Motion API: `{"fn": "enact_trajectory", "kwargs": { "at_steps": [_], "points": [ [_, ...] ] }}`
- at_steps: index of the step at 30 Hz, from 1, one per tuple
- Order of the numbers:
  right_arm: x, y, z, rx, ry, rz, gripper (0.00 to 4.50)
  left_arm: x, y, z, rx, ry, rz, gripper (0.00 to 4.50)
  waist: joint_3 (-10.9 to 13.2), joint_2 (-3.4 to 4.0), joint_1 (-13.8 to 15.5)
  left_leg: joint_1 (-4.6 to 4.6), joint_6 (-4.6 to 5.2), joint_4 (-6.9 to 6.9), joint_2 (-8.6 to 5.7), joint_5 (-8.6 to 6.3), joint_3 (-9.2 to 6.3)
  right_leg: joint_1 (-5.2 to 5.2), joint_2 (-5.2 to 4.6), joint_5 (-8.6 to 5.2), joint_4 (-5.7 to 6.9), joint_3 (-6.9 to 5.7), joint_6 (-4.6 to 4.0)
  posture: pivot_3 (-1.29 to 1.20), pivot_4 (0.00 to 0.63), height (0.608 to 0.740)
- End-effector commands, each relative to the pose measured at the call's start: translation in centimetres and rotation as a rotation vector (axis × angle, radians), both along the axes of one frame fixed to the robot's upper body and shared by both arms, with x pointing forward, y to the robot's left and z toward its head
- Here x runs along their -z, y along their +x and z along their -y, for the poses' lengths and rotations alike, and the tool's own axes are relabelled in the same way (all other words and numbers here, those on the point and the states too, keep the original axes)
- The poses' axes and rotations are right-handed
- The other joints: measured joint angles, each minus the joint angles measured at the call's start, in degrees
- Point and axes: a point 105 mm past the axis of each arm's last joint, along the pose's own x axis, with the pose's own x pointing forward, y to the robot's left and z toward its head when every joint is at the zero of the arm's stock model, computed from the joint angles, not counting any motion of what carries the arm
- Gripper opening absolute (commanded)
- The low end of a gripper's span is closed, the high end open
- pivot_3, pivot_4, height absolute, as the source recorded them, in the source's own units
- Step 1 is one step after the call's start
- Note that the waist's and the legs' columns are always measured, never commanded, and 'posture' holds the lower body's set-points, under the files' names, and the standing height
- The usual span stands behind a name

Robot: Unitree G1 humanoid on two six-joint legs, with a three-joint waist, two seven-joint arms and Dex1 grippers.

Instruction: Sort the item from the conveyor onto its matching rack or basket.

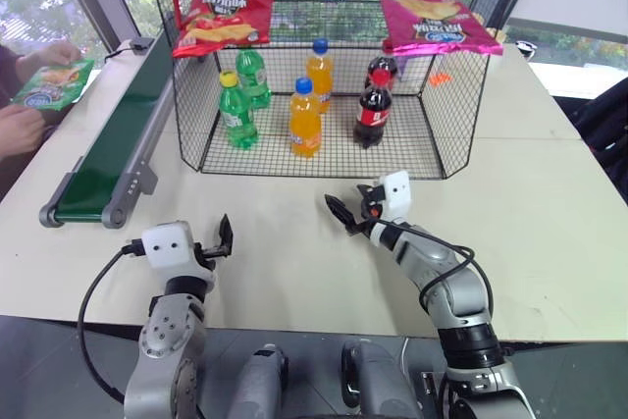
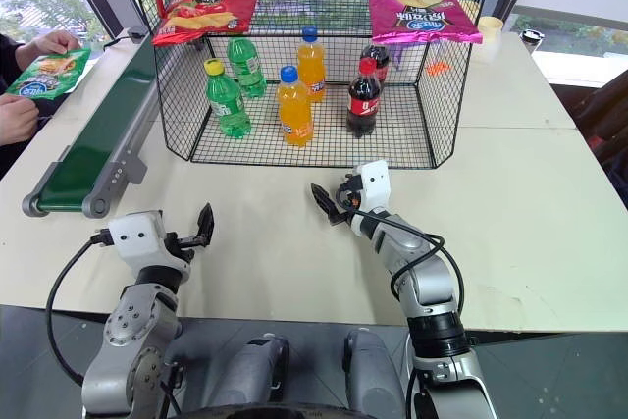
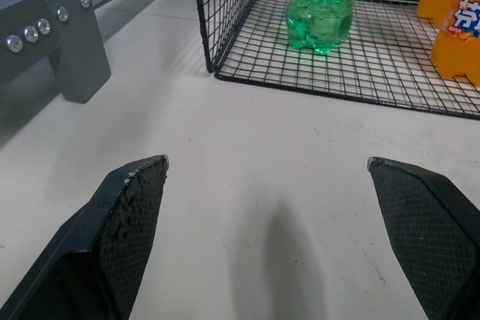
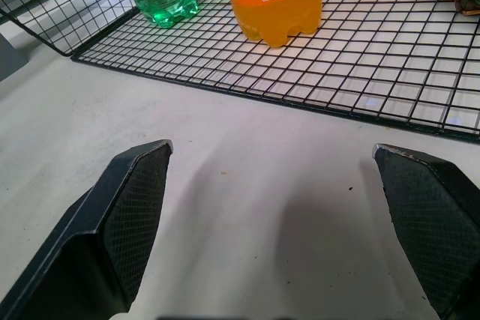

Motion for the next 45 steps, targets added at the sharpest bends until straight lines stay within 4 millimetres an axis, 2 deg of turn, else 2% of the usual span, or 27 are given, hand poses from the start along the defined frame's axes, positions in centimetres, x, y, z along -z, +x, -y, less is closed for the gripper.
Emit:
{"fn": "enact_trajectory", "kwargs": {
  "at_steps": [1,12,19,28,34,39,45],
  "points": [
    [-1.8,-0.2,-0.2,-0.008,0.015,0.066,4.41,-1.4,0.0,0.3,0.016,0.025,0.055,4.50,0.00,0.00,0.00,0.00,0.00,0.00,0.00,0.00,0.00,0.00,0.00,0.00,0.00,0.00,0.00,0.00,0.150,0.740],
    [-1.8,0.0,0.1,-0.013,-0.001,0.071,4.41,-2.1,0.2,0.5,0.039,0.013,0.100,4.50,0.00,0.00,0.01,0.00,0.00,-0.01,0.01,0.00,0.02,0.00,0.00,0.00,-0.02,0.01,0.00,0.00,0.150,0.740],
    [-2.3,0.4,0.5,-0.074,-0.070,0.118,4.41,-3.6,0.9,-0.6,0.075,0.039,0.145,4.50,0.01,-0.01,-0.02,0.00,0.00,0.00,0.01,0.00,0.04,0.00,0.01,0.00,-0.03,0.01,0.00,0.00,0.150,0.740],
    [-5.1,0.4,1.3,-0.255,-0.138,0.211,4.41,-5.0,1.5,-0.8,0.332,0.017,0.152,4.50,0.02,-0.01,-0.03,0.01,0.00,-0.02,0.05,0.00,0.10,0.00,0.06,0.01,-0.05,0.02,-0.02,0.00,0.150,0.740],
    [-7.4,-1.1,1.3,-0.433,-0.198,0.265,4.41,-6.0,1.9,-0.1,0.511,0.031,0.140,4.50,0.03,0.00,0.01,0.02,0.00,-0.05,0.08,0.00,0.15,0.01,0.09,0.02,-0.09,0.05,-0.04,0.00,0.150,0.740],
    [-8.7,-1.8,1.1,-0.515,-0.235,0.284,4.41,-6.5,2.3,0.1,0.564,0.040,0.136,4.50,0.04,0.00,-0.10,0.02,0.00,-0.06,0.09,0.00,0.24,0.01,0.08,0.03,-0.17,0.13,-0.03,0.00,0.150,0.740],
    [-9.4,-1.8,1.1,-0.536,-0.261,0.297,4.41,-6.8,2.2,0.1,0.592,0.055,0.133,4.50,0.05,-0.02,0.04,0.05,0.00,-0.07,0.14,0.00,0.38,0.00,0.10,0.05,-0.18,0.25,-0.05,0.00,0.150,0.740]
  ]
}}
